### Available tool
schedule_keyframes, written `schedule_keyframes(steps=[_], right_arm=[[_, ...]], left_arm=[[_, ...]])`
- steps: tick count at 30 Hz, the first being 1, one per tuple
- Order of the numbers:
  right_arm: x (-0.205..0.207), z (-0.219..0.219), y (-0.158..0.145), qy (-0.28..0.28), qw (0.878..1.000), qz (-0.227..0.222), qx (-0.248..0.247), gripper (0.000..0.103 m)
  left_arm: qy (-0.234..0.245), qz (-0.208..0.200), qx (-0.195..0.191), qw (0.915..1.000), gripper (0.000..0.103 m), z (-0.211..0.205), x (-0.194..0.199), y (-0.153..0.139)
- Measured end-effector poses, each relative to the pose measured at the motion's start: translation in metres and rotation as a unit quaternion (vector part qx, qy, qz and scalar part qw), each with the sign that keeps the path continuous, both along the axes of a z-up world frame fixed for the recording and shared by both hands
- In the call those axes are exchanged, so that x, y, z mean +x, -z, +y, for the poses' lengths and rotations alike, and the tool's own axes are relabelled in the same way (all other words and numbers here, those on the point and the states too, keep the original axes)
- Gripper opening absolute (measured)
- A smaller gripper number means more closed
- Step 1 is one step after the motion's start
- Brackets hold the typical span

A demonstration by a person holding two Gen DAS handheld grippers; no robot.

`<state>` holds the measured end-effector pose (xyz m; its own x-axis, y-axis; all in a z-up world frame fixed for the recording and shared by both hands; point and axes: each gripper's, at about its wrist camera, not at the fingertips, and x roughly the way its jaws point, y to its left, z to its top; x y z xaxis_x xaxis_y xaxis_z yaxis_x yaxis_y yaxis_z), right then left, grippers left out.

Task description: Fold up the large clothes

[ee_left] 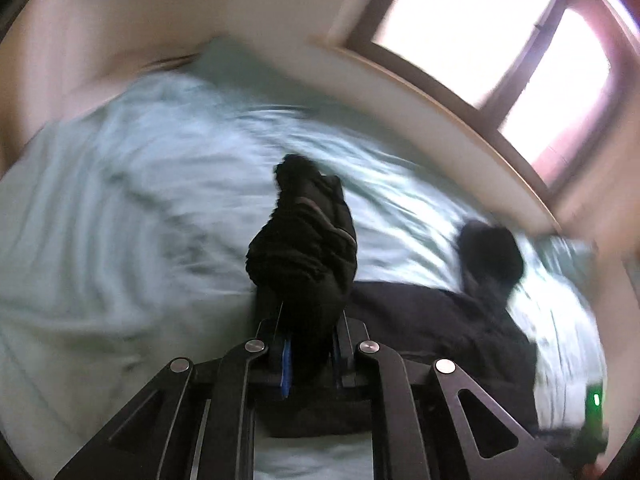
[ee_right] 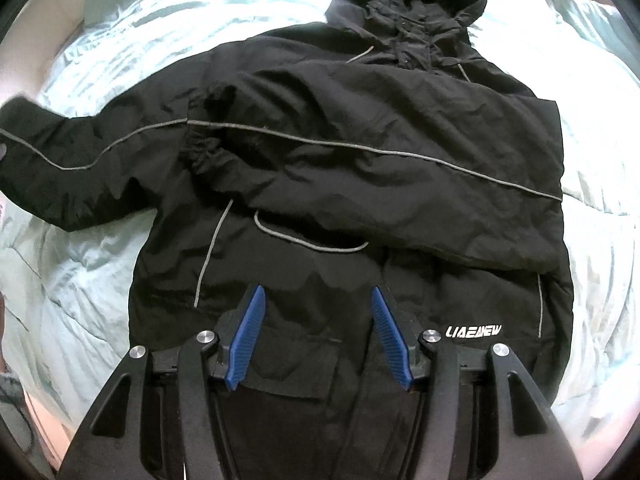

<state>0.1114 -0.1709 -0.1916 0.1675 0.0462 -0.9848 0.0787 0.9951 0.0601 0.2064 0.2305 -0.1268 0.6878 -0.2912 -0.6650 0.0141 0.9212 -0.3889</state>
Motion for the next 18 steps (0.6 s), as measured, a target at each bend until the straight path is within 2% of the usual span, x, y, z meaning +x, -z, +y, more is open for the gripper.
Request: schedule_keyframes(steps=[3, 6, 9, 13, 15, 17, 18], right_arm=[[-0.002, -0.017, 0.001, 0.018, 1.0, -0.005, 0.011, 0.059], [-0.008, -0.036, 0.005, 0.035, 0.999, -0.006, 0.013, 0.06], [-0.013, -0.057, 0.01, 0.051, 0.999, -0.005, 0.011, 0.059], [-0.015, -0.077, 0.018, 0.061, 0.998, -0.002, 0.009, 0.06], [-0.013, -0.081, 0.024, 0.061, 0.998, 0.002, 0.011, 0.059], [-0.01, -0.083, 0.029, 0.059, 0.998, 0.006, 0.014, 0.06], [-0.007, -0.083, 0.032, 0.056, 0.998, 0.007, 0.019, 0.06]], left_arm=[[0.084, 0.001, 0.007, 0.9964, 0.014, -0.074, 0.007, -0.005], [0.157, 0.024, 0.043, 0.9863, 0.014, -0.16, 0.018, 0.011], [0.213, 0.045, 0.052, 0.9747, 0.014, -0.226, 0.024, 0.034], [0.266, 0.079, 0.059, 0.959, 0.017, -0.288, 0.033, 0.07], [0.274, 0.112, 0.063, 0.953, 0.028, -0.312, 0.039, 0.094], [0.288, 0.155, 0.044, 0.9441, 0.032, -0.317, 0.045, 0.122], [0.296, 0.174, 0.018, 0.9391, 0.036, -0.318, 0.046, 0.131]])
